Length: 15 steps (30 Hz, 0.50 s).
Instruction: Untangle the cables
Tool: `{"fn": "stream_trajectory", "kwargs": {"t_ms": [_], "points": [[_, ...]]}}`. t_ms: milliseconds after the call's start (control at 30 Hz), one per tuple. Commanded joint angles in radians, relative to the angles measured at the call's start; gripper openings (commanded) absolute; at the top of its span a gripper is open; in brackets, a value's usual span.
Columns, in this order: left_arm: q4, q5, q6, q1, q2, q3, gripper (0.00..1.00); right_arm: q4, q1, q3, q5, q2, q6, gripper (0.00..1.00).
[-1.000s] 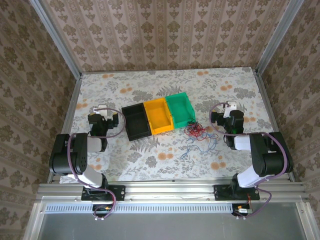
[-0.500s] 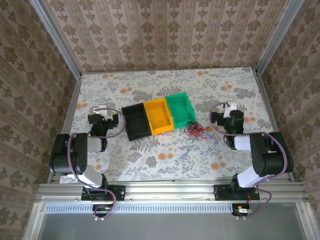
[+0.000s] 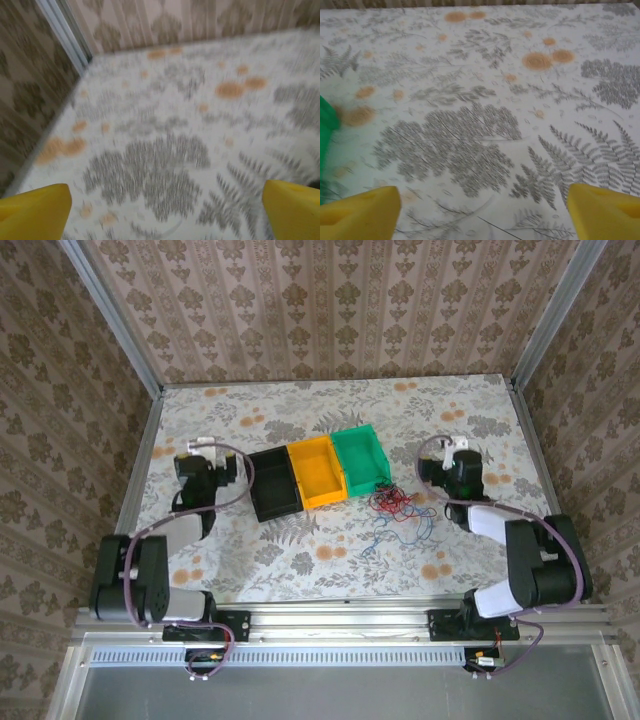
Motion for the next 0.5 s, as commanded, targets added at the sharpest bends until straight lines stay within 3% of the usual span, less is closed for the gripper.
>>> {"fn": "stream_trajectory", "kwargs": {"t_ms": [0, 100, 200, 333, 467], "points": [[-0.172, -0.195, 0.002, -0.109, -0.08, 0.079, 1.0, -0.277, 0.107, 0.137, 0.145, -0.103, 0.059, 0.8], [-0.281, -0.189, -0.064, -0.261, -0.099, 0.138, 1.0, -0.439, 0.218, 0.213, 0.21, -0.123, 0.107, 0.83], [-0.379, -0.059, -0.149, -0.43, -0.064, 0.221, 1.0, -0.609, 0.259, 0.285, 0.196, -0.131, 0.212, 0.83], [-0.42, 0.145, -0.158, -0.616, 0.052, 0.33, 1.0, -0.757, 0.249, 0.332, 0.186, -0.156, 0.296, 0.85], [-0.488, 0.374, -0.111, -0.744, 0.225, 0.467, 0.98, -0.928, 0.152, 0.401, 0.166, -0.153, 0.379, 0.85]]}}
